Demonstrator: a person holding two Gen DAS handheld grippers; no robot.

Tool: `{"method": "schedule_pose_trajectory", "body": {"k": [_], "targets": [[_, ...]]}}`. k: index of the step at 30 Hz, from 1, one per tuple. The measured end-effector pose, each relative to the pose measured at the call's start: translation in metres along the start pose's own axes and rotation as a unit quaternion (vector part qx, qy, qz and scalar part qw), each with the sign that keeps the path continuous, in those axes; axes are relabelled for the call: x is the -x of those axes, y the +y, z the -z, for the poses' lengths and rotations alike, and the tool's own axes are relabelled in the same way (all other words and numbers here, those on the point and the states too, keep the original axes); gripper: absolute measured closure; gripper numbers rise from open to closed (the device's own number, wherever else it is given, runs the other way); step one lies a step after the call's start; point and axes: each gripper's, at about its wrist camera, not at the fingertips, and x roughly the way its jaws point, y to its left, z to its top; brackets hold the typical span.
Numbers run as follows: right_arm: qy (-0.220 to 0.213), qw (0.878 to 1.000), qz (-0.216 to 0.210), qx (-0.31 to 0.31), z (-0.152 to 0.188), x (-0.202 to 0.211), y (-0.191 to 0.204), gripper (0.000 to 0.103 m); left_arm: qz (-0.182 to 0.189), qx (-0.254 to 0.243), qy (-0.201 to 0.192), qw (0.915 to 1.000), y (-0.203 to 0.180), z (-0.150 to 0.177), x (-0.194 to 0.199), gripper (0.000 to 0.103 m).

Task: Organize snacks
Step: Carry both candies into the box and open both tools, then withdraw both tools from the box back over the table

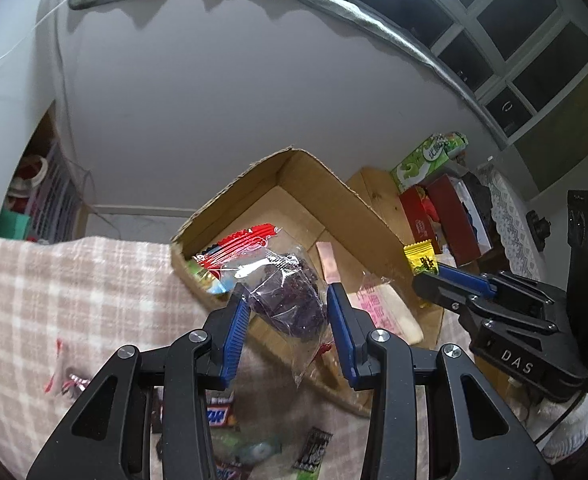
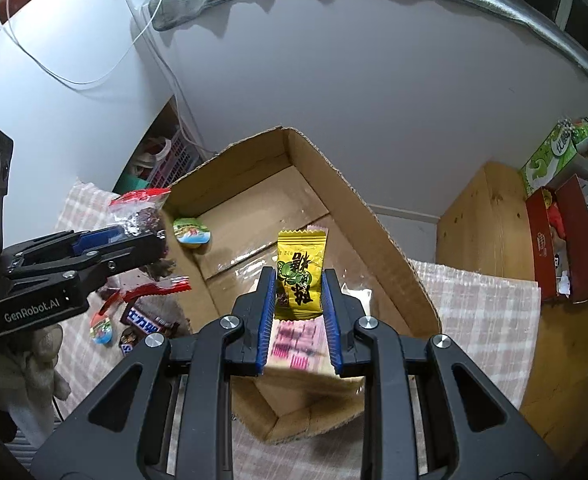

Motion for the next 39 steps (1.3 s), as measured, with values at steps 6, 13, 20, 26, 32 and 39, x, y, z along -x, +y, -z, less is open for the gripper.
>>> {"method": "schedule_pose_trajectory", "body": {"k": [6,13,20,26,32,39], "targets": [[0.005,1.000,0.005,-0.001,-0.005,-0.007,-0.004,0.079,0.003,-0.006,0.011,0.9999,-0.003,-0.004,-0.009,0.065],[0.002,1.000,0.017,0.000,-0.007,-0.006,-0.007,0.070,-0.003,-0.010,0.016,0.9998,-0.005,-0.007,-0.012,0.063],[-0.009,1.000,0.015,-0.005,-0.007,0.003,-0.008,0.045,-0.005,-0.014,0.007,0.9999,-0.008,-0.010,-0.005,0.063],[-0.007,1.000,0.009,-0.003,0.006,0.012,-0.003,0.044,-0.001,-0.006,-0.004,1.0000,0.005,-0.005,0.016,0.063],[-0.010,1.000,-0.013,-0.017,0.029,0.029,0.003,0.044,-0.009,0.017,-0.015,0.9997,0.032,0.010,0.044,0.063],[-0.001,0.998,-0.047,-0.042,0.064,0.046,0.014,0.044,-0.026,0.051,-0.010,0.9983,0.064,0.048,0.071,0.063]]}}
